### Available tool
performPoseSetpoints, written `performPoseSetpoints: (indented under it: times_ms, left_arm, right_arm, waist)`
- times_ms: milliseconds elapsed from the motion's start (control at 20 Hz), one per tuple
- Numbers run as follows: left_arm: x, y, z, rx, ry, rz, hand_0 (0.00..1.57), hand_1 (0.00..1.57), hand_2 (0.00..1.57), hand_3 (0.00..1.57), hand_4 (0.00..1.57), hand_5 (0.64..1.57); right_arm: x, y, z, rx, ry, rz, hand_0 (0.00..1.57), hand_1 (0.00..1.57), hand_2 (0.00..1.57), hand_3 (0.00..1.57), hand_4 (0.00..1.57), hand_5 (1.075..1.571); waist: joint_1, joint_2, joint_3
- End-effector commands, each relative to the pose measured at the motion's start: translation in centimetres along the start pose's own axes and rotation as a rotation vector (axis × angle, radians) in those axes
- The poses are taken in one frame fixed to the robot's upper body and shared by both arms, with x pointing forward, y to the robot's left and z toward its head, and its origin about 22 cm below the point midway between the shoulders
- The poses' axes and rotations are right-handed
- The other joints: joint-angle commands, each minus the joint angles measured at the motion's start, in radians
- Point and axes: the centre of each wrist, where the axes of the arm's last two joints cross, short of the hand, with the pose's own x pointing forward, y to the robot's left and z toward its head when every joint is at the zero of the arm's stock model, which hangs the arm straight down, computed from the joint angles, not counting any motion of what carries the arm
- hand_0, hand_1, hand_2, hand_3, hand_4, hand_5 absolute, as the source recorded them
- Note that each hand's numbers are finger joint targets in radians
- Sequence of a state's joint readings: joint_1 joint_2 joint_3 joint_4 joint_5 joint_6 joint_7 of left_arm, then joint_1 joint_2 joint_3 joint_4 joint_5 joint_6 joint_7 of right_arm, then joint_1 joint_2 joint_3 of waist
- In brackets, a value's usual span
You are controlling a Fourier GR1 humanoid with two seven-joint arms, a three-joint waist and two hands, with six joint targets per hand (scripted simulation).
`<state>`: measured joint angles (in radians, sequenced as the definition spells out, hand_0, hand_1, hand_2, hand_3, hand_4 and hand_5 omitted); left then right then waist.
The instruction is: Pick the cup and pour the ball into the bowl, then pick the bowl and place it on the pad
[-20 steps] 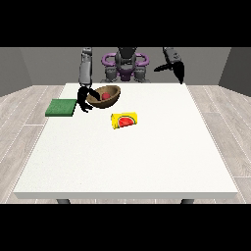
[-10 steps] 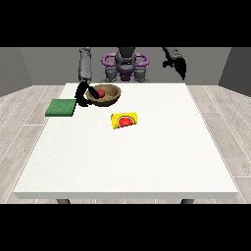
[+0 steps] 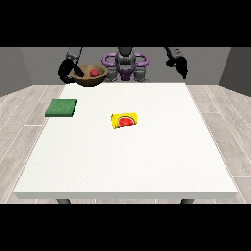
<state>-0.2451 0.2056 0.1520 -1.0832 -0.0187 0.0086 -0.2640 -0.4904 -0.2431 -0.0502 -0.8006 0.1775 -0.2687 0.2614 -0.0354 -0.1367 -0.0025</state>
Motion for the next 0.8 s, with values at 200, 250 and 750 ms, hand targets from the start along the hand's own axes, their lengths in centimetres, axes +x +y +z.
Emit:
performPoseSetpoints:
  times_ms: [200, 250, 750]
  left_arm:
    - [1.1, -2.2, 0.1, -0.04, -0.095, 0.017, 0.0, 0.0, 0.0, 0.0, 1.03, 1.43]
    - [2.2, -2.7, -1.2, -0.03, -0.174, 0.046, 0.0, 0.0, 0.0, 0.0, 1.05, 1.435]
    - [10.7, 15.9, -2.8, 0.052, -0.353, 0.07, 0.0, 0.0, 0.0, 0.0, 1.3, 1.571]
  right_arm:
    - [1.4, -7.7, -0.9, -0.112, -0.037, -0.08, 1.57, 1.57, 1.57, 0.68, 0.79, 1.57]
    - [2.2, -10.1, -1.4, -0.121, -0.096, -0.113, 1.57, 1.57, 1.57, 0.68, 0.79, 1.57]
    - [-0.7, -19.4, -1.1, -0.25, -0.14, -0.161, 1.57, 1.57, 1.57, 0.0, 0.86, 1.57]
  waist:
    - [0.056, 0.104, 0.0025]
    - [0.054, 0.181, 0.0027]
    - [0.153, 0.276, 0.003]
